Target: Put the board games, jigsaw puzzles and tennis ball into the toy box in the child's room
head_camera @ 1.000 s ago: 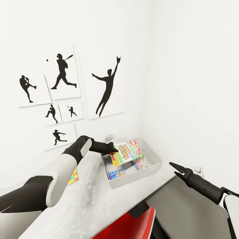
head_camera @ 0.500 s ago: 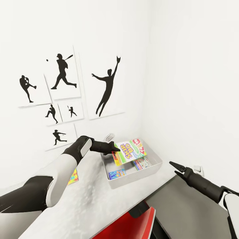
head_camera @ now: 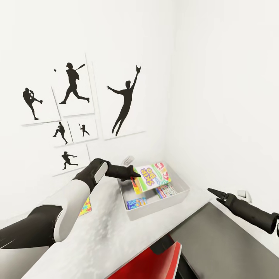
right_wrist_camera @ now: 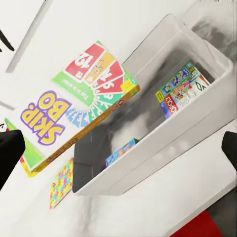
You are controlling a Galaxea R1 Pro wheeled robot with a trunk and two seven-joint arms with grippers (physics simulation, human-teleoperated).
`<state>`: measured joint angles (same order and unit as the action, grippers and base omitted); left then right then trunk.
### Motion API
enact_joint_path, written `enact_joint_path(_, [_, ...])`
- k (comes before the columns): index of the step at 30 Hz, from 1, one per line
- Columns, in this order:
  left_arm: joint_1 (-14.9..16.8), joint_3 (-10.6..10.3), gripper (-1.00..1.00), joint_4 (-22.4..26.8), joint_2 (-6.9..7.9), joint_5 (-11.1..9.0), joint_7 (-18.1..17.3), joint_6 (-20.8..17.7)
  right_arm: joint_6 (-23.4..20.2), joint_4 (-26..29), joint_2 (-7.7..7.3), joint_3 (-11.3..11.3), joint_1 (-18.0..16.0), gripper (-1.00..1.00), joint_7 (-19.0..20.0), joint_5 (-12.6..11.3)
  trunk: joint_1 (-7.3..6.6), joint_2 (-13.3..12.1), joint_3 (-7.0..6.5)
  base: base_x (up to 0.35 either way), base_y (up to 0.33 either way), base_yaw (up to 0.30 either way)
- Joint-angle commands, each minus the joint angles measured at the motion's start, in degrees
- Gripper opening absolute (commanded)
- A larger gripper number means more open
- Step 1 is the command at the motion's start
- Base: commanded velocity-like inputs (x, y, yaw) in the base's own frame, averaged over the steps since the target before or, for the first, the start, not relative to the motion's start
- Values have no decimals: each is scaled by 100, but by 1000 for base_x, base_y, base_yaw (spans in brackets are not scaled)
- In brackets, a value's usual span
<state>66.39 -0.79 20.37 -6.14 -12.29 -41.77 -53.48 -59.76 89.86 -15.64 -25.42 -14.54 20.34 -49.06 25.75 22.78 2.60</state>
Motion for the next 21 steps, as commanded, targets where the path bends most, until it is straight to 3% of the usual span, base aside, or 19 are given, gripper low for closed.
enact_joint_path(1, [5, -23, -100, 2, 3, -46, 11, -41, -24, -17, -10, 22, -127, 100, -51, 59, 4, 14, 14, 0, 0, 0])
enact_joint_path(4, [5, -33, -100, 2, 4, -50, 7, -46, -24, -293, -20, 221, -723, 100, -658, 62, 4, 14, 14, 0, 0, 0])
enact_joint_path(7, [5, -35, -100, 2, -1, -53, 9, -53, -24, -1064, -25, 689, -1600, 100, -1474, 51, 4, 14, 18, 0, 0, 0])
enact_joint_path(8, [5, -35, -100, 2, -5, -54, 10, -57, -24, -1258, -25, 755, -1776, 100, -1575, 50, 4, 14, 22, 0, 0, 0])
enact_joint_path(11, [5, -35, -100, 2, -30, -54, 11, -61, -24, -2671, -26, 1066, -2751, 100, -1926, 66, 4, 14, 44, 0, 0, 0])
enact_joint_path(15, [5, -35, -100, 2, -43, -55, 4, -65, -24, -3554, -34, 1518, -3203, 100, -2033, 79, 4, 14, 64, 0, 0, 0])
enact_joint_path(21, [5, -35, -100, 2, -39, -55, 2, -69, -24, -3767, -40, 1717, -3288, 100, -2056, 78, 4, 14, 72, 0, 0, 0])
